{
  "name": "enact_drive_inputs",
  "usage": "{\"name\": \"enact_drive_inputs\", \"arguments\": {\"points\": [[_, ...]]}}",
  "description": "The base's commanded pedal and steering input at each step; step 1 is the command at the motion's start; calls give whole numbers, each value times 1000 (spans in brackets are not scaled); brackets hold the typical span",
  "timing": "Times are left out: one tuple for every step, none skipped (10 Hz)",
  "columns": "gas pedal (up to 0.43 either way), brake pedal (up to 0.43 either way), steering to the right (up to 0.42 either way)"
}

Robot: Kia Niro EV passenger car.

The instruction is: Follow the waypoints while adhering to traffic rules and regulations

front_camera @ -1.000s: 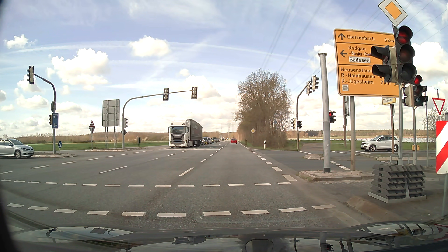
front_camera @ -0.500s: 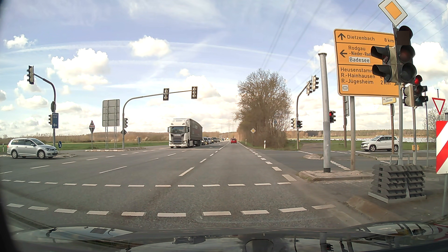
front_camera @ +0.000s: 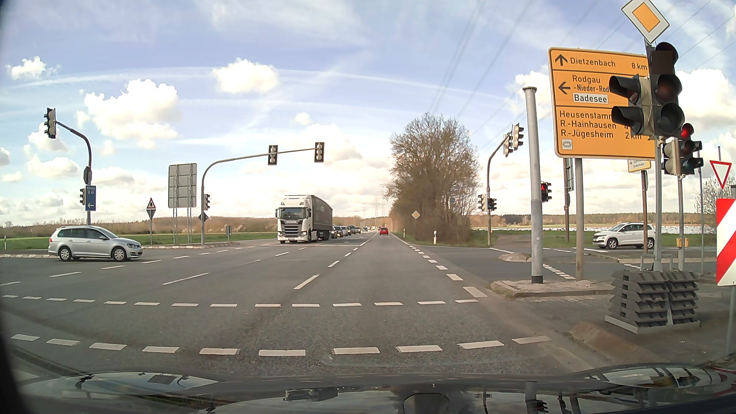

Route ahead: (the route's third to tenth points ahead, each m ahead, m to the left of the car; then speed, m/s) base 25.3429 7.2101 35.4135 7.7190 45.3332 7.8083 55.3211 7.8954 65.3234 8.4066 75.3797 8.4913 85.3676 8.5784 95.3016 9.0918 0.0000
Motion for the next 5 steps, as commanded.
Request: {"name": "enact_drive_inputs", "arguments": {"points": [[0,305,-4],[0,305,-4],[0,305,-4],[0,305,-4],[0,305,-4]]}}
